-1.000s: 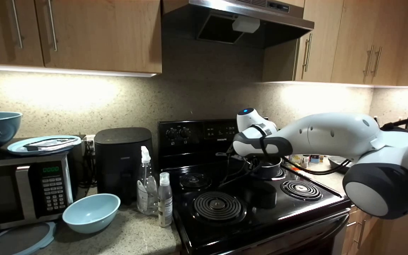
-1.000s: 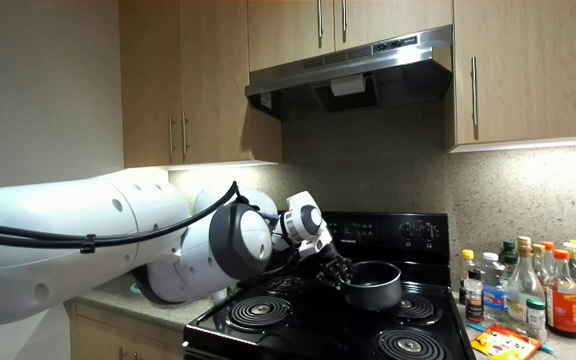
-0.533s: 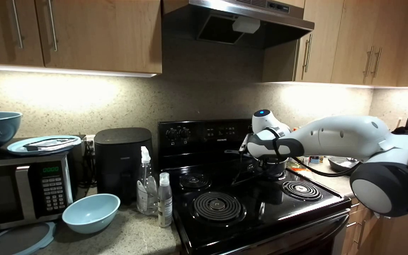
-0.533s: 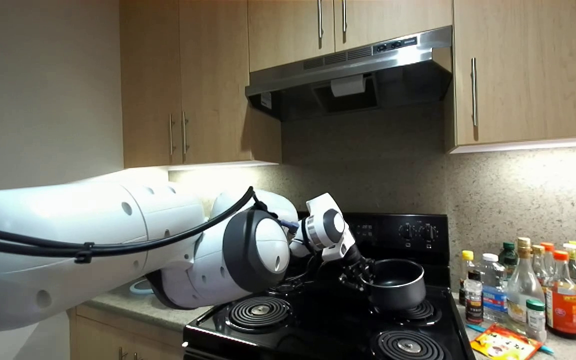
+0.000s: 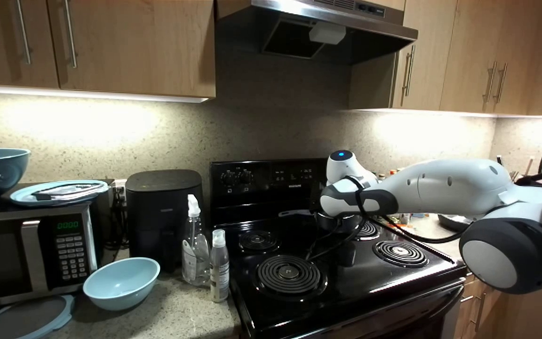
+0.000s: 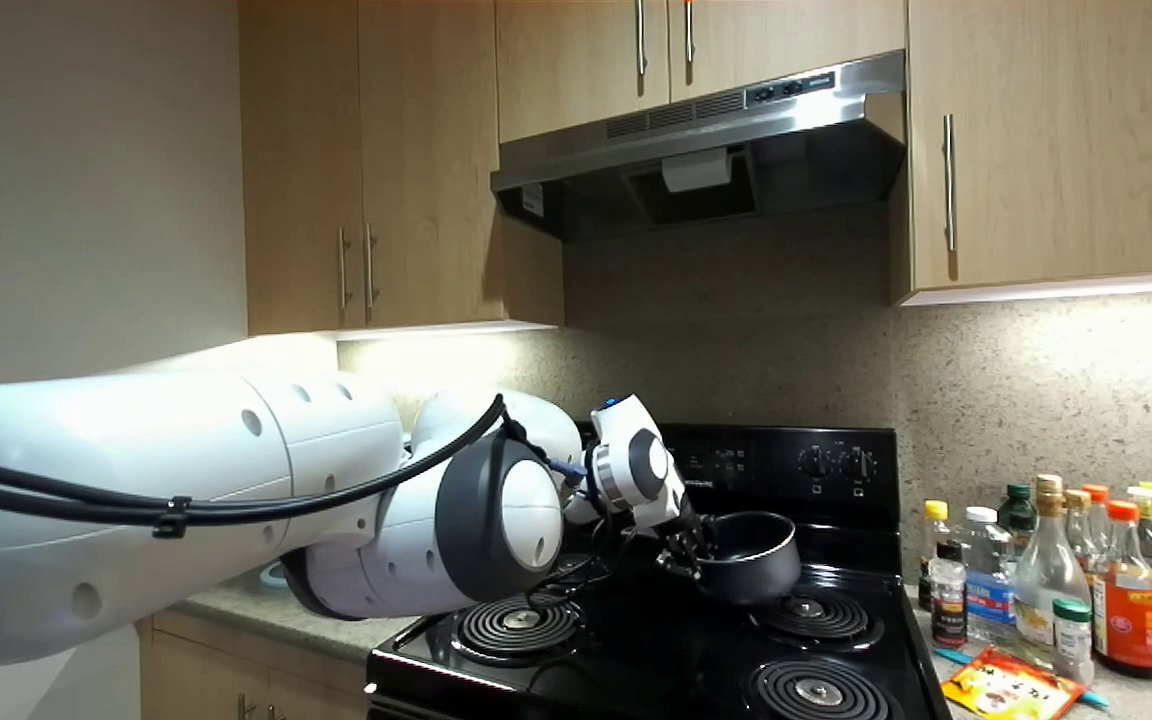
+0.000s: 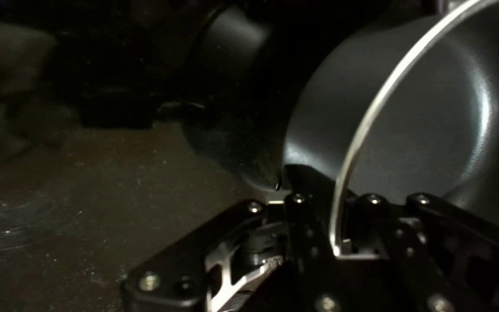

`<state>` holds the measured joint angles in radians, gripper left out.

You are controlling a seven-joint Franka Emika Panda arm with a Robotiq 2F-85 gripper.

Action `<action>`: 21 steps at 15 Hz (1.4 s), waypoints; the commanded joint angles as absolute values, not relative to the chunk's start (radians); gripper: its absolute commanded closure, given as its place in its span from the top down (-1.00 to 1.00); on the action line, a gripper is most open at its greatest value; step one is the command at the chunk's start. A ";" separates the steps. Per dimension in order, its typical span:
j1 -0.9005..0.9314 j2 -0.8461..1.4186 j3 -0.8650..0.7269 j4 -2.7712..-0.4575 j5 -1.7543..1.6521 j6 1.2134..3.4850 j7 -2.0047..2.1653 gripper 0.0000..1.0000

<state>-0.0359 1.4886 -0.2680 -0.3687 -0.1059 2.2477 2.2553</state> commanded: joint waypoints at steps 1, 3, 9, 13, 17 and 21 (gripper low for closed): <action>-0.051 1.477 -0.240 -0.369 -0.115 2.280 2.216 -0.95; -0.065 1.474 -0.228 -0.369 -0.106 2.280 2.220 -0.95; -0.111 1.476 -0.192 -0.369 -0.089 2.292 2.203 -0.95; -0.107 1.489 -0.165 -0.372 -0.097 2.347 2.102 -0.95; -0.126 1.494 -0.077 -0.386 -0.061 2.413 1.992 -0.95; -0.171 1.496 -0.019 -0.400 -0.033 2.479 2.011 -0.95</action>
